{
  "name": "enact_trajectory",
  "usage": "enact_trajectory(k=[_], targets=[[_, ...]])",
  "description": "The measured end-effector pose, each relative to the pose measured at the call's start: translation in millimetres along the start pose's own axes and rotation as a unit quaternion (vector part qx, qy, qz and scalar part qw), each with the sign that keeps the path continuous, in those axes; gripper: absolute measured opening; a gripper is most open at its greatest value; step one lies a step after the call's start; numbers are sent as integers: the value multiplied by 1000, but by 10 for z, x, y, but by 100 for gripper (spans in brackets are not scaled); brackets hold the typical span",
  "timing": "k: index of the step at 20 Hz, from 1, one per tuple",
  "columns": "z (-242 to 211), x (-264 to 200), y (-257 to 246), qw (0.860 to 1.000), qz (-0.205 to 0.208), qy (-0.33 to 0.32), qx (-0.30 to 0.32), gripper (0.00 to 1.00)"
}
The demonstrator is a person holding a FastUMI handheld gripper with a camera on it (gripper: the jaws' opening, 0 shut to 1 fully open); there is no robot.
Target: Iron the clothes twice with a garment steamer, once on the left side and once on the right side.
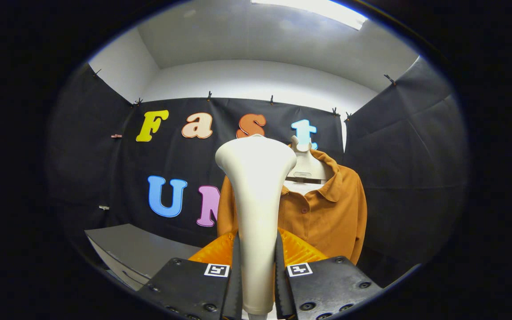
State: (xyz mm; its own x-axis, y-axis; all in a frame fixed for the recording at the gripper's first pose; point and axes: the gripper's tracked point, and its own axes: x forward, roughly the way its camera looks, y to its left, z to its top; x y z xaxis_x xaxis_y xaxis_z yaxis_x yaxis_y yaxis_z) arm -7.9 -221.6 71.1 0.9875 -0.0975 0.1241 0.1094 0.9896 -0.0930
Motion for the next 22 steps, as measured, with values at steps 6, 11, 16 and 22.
enact_trajectory(k=[6,11,16,22], targets=[[-102,75,17,1000,5,17,4,32],[-86,30,-17,1000,3,17,-3,32],[-73,-21,-94,1000,-3,17,-4,32],[-98,-43,-145,1000,-8,22,-4,32]])
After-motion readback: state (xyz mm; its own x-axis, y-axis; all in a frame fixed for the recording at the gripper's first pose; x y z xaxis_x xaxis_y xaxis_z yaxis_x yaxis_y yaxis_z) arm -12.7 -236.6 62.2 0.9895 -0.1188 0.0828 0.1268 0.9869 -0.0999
